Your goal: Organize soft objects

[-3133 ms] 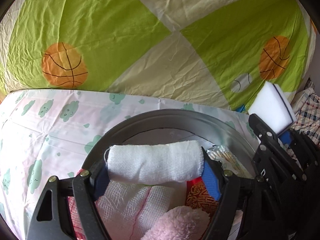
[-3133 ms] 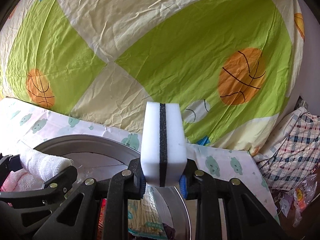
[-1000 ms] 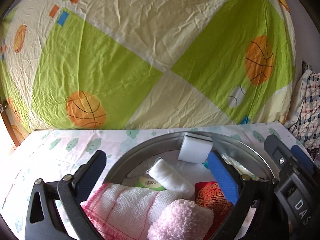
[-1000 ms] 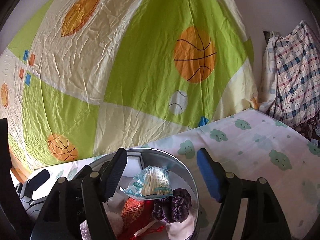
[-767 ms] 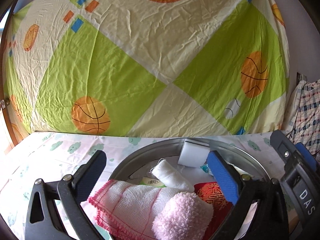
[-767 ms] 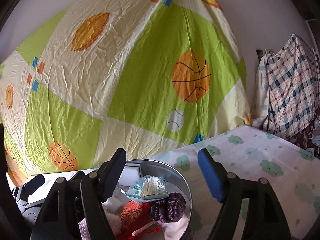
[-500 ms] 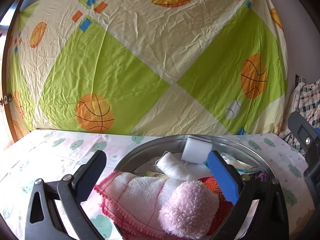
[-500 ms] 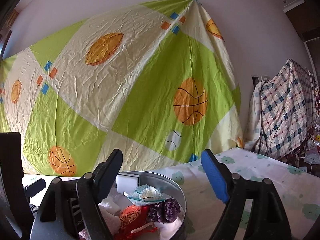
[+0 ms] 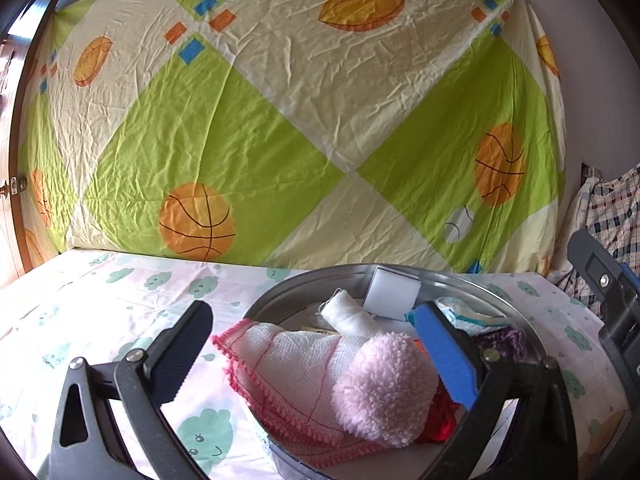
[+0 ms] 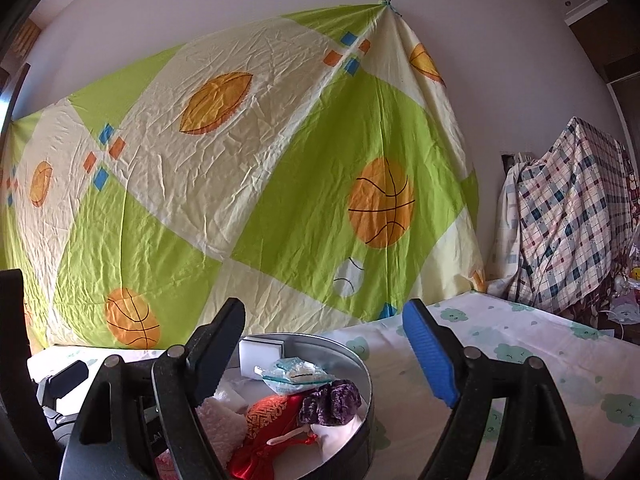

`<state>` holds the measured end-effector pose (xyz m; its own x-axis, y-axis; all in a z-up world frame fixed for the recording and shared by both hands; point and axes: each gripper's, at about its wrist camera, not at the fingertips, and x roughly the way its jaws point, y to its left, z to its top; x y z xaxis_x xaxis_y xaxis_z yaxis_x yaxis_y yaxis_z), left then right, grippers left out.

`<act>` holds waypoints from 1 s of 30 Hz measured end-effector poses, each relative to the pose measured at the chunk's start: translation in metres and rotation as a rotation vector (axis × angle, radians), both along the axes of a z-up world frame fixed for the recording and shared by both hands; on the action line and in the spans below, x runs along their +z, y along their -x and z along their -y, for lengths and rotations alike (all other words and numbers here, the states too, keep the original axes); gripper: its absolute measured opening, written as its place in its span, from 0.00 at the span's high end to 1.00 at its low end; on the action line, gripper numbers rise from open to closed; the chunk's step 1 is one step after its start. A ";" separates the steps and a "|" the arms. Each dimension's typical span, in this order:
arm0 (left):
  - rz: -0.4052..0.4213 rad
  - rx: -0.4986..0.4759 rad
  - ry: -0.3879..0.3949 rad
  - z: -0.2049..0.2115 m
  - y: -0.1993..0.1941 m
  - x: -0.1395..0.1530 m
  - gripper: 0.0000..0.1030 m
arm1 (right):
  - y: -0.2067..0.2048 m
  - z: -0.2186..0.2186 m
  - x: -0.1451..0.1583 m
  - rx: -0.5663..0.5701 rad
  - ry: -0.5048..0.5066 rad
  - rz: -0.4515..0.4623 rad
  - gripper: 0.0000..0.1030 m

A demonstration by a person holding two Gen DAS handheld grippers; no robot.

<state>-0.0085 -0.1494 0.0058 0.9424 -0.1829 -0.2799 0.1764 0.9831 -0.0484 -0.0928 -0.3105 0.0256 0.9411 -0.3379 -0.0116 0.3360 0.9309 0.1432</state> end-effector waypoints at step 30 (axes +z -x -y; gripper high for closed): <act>0.064 0.024 -0.041 -0.008 0.031 0.004 0.00 | 0.046 -0.026 0.005 -0.084 0.126 0.120 0.08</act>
<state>-0.0398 -0.1409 0.0100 0.9627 -0.1500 -0.2253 0.1546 0.9880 0.0027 -0.1386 -0.2846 0.0307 0.9018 -0.4068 0.1460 0.4006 0.9135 0.0709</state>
